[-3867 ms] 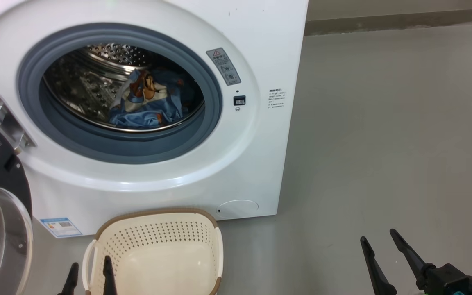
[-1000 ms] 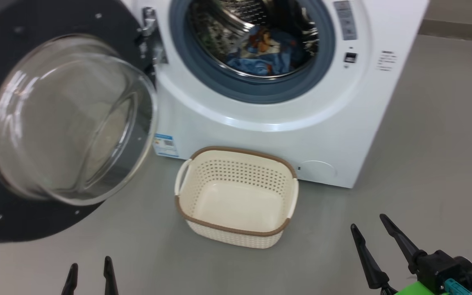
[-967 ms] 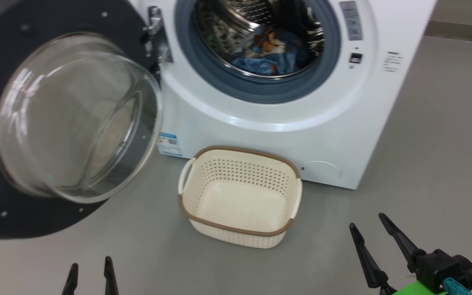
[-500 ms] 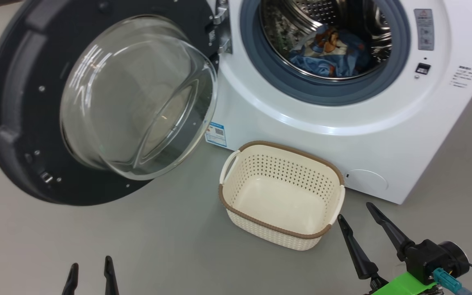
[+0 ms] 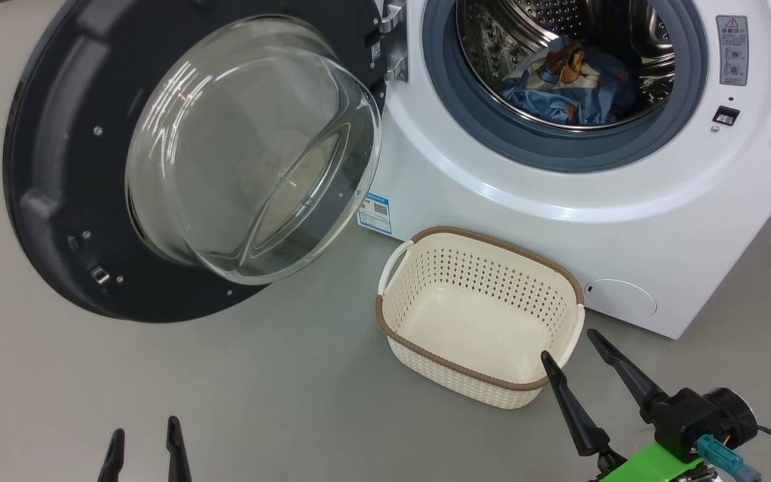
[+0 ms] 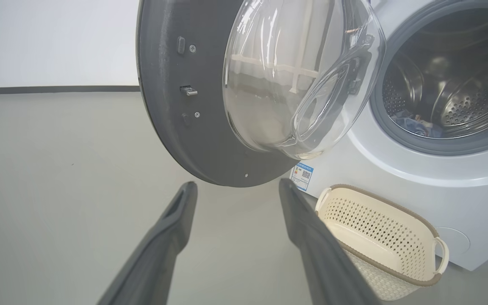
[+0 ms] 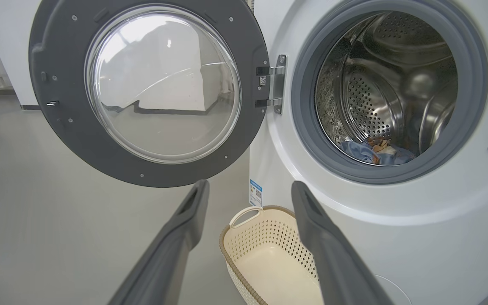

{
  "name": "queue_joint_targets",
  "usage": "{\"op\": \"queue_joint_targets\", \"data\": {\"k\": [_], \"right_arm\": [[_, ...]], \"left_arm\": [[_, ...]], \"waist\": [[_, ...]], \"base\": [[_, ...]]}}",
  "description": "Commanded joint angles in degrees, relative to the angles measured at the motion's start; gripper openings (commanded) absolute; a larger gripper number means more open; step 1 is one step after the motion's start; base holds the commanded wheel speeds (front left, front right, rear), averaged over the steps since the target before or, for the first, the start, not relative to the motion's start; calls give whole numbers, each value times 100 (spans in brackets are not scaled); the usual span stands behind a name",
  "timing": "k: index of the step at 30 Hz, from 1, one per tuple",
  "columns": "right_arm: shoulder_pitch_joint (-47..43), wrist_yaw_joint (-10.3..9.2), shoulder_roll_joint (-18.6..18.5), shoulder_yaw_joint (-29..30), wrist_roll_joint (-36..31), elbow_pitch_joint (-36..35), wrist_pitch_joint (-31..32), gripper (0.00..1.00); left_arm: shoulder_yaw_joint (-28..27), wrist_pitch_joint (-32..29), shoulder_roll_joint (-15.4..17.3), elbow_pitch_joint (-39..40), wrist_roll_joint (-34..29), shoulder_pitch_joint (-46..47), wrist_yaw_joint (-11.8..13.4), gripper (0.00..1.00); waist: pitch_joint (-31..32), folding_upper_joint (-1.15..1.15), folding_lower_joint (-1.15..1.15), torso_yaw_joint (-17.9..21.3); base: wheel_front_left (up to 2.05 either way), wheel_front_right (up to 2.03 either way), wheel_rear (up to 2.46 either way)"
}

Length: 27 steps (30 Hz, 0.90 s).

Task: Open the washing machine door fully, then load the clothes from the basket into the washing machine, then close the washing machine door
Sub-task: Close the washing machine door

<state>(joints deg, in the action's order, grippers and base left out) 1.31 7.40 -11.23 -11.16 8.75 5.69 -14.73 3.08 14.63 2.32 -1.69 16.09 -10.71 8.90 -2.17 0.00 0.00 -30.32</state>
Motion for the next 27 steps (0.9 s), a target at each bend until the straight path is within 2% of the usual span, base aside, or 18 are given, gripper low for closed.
{"op": "queue_joint_targets", "data": {"k": [1,5,6,7,10,14,17,21,23,27], "right_arm": [[211,9,-77,-158,-21,-114,-27,100],[249,9,-103,-203,-8,-105,-27,100],[254,9,-109,-212,-3,-102,-27,100],[257,9,-113,-219,0,-101,-27,100],[257,9,-111,-223,10,-101,-27,100],[202,9,-85,-221,19,-103,-27,100],[146,9,-39,-230,29,-97,-27,100],[86,9,6,-213,30,-108,-27,100],[48,9,18,-210,28,-116,-27,100],[1,9,34,-182,20,-126,-27,100]], "left_arm": [[-209,37,55,190,64,96,60,100],[-255,37,55,236,201,46,138,99],[-284,37,55,232,348,37,153,43],[-352,37,55,237,600,34,169,0],[-716,37,55,260,1439,55,180,0],[-1425,37,55,157,2397,213,-40,0],[-1998,37,55,-126,2806,460,-336,0],[-2700,37,64,-597,2859,982,-737,0],[-3009,37,199,-910,2936,1336,-848,0],[-3483,14,749,-1568,3322,2095,-936,0]], "waist": [[-5,0,0,-6],[-14,0,0,-14],[-11,0,0,-14],[-8,0,0,-15],[1,0,0,-14],[2,0,0,-9],[5,0,0,3],[-4,0,0,14],[-3,0,0,21],[-27,0,0,112]], "base": [[0,0,0],[0,0,0],[0,0,0],[0,0,0],[0,0,0],[0,0,0],[0,0,0],[0,0,0],[0,0,0],[0,0,0]]}}
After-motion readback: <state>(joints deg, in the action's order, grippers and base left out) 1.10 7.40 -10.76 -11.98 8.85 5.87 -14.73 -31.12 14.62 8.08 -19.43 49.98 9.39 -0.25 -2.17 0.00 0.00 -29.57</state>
